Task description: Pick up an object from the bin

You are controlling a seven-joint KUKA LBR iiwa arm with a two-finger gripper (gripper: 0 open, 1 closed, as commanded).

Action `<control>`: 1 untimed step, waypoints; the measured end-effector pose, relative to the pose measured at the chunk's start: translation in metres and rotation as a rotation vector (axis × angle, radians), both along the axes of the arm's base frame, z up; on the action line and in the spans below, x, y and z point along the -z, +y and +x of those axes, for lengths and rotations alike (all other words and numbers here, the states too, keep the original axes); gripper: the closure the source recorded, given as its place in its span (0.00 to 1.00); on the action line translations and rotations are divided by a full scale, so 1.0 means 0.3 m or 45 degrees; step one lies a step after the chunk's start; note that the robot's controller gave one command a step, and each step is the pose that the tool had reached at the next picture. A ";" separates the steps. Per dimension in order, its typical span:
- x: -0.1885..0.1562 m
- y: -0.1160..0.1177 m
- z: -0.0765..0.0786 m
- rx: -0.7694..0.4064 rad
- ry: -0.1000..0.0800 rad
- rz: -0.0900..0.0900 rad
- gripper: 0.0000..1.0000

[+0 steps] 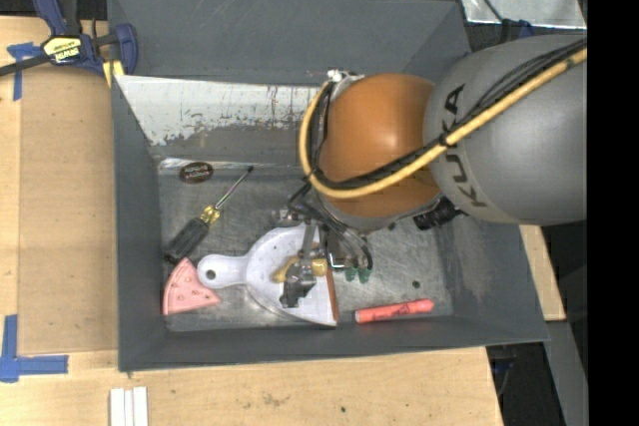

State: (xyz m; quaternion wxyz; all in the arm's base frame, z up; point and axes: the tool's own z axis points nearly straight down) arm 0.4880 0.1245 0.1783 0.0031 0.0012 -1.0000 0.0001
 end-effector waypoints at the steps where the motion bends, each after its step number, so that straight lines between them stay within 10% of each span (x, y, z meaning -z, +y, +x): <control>1: -0.013 -0.001 0.006 0.003 -0.010 0.002 0.00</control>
Offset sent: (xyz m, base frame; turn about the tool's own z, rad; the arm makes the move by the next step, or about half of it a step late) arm 0.0356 -0.0322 -0.1078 0.0274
